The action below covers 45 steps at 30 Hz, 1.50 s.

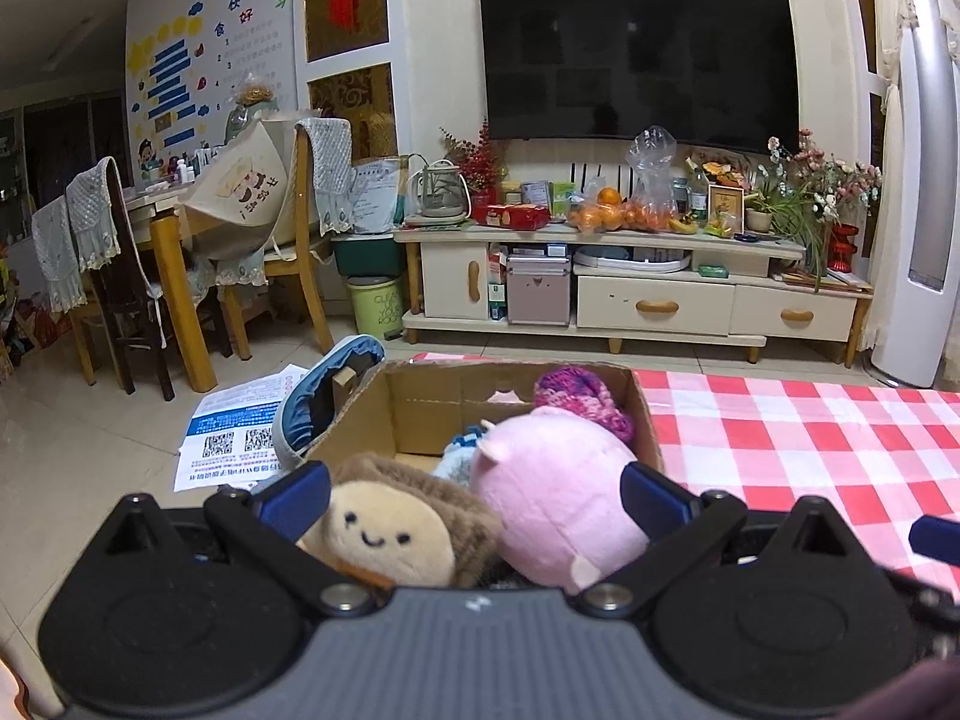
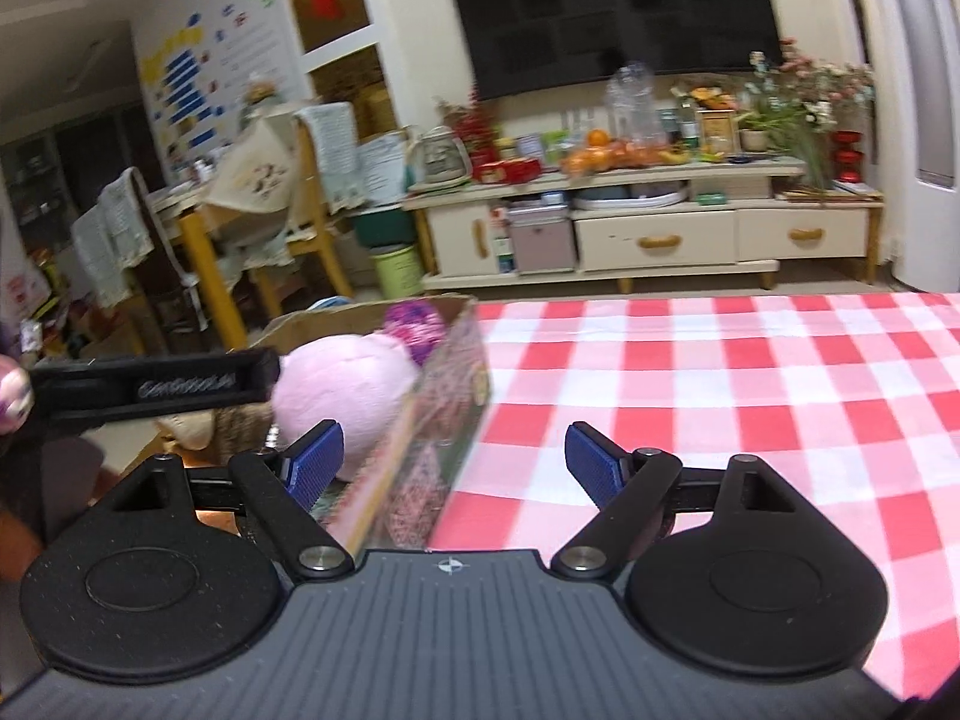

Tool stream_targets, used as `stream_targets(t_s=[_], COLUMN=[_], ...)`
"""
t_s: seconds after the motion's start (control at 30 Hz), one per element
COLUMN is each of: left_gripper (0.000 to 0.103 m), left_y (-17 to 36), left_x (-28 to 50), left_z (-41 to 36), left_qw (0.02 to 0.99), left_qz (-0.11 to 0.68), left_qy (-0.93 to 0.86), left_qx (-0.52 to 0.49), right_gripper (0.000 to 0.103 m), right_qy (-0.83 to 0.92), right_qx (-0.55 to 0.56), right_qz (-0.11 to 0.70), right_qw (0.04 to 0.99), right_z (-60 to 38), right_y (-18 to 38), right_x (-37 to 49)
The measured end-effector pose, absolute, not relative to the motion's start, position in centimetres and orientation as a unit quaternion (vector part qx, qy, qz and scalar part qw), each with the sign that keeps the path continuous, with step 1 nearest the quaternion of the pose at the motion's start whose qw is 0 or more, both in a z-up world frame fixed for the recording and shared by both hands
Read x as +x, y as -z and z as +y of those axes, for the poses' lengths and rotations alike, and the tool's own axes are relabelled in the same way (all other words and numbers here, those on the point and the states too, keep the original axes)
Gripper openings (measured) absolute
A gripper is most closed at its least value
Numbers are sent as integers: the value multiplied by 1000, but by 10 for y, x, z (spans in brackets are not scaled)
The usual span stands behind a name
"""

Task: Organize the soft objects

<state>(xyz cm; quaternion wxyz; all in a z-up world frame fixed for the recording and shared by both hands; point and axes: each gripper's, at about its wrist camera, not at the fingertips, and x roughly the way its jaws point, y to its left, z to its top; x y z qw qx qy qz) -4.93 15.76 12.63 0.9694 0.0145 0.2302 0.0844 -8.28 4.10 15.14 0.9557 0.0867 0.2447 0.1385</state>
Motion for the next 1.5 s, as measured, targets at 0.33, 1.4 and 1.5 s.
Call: stream_targets(t_s=[0.33,1.4,1.5], left_gripper=[102,102,102], left_y=[-121,-97,-96], left_x=[-84,-155,-156], left_z=[144,144,147], left_qw=[970,973,974], left_qz=[232,217,217], left_qy=[-77,-69,-70], left_qx=[6,24,21], right_gripper=[102,103,103], right_qy=[-118,-120,-121], right_qx=[90,70,68], right_qz=[245,238,235], right_qw=[958,961,962], right_z=[30,39,40], right_y=[-149,-133,-131], right_x=[-97,-161,-162])
